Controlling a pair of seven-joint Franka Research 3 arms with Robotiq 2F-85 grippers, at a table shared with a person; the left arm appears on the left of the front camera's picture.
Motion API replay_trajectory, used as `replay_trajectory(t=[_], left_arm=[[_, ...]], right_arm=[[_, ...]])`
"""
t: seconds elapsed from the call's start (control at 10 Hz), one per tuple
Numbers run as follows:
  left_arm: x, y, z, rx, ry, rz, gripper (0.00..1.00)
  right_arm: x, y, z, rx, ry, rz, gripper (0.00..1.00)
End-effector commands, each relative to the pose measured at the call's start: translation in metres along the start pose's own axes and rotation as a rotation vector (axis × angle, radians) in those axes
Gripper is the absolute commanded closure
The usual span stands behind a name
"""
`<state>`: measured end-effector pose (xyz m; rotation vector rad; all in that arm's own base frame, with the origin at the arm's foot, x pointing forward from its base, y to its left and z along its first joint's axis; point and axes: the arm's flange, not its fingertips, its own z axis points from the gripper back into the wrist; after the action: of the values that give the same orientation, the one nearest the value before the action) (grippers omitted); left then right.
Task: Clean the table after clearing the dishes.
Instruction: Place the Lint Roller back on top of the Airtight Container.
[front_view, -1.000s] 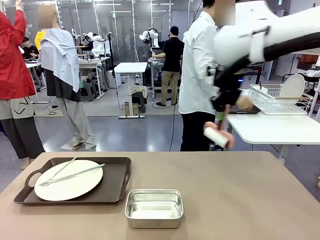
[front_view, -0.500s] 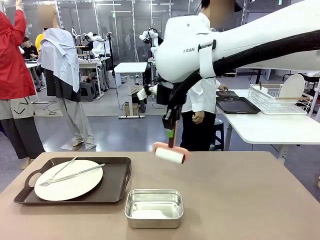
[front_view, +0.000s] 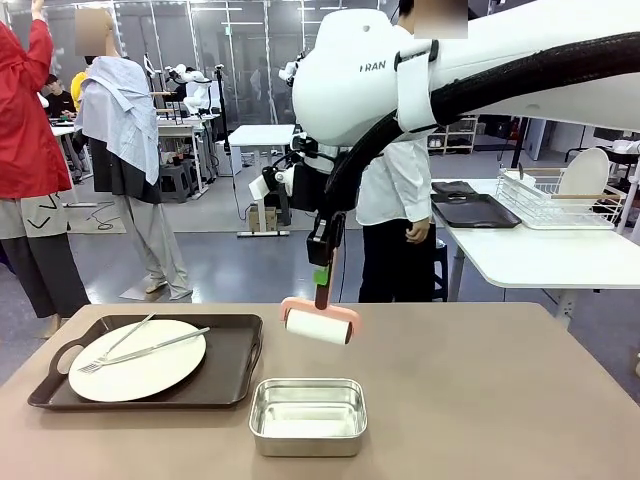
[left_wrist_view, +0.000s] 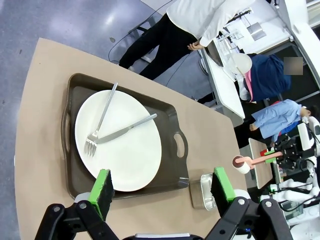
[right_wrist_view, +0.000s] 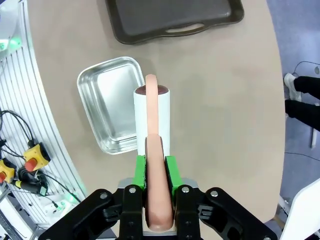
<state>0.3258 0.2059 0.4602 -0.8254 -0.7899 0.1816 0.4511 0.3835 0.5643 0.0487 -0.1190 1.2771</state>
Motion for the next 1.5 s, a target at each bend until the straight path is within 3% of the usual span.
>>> replay_trajectory(t=[0.0,0.3,0.5,0.9,1.4], left_arm=[[0.0,0.001,0.001,-0.017,-0.008,-0.007,0.0],[0.0,0.001,0.001,-0.017,-0.008,-0.007,0.0],[0.0,0.001,0.001,-0.017,-0.008,-0.007,0.0],[0.0,0.001,0.001,-0.017,-0.008,-0.007,0.0],[0.0,0.001,0.001,-0.017,-0.008,-0.007,0.0]], right_arm=[[0.002,-0.009,-0.007,-0.032,0.003,0.002,0.79],[0.0,-0.01,-0.008,-0.013,0.009,-0.002,0.79],[0.012,0.002,-0.026,0.069,-0.001,0.107,0.79],[0.017,0.008,-0.058,0.19,0.054,0.113,0.79],[0.025,-0.006,-0.111,0.202,0.101,0.231,0.79]])
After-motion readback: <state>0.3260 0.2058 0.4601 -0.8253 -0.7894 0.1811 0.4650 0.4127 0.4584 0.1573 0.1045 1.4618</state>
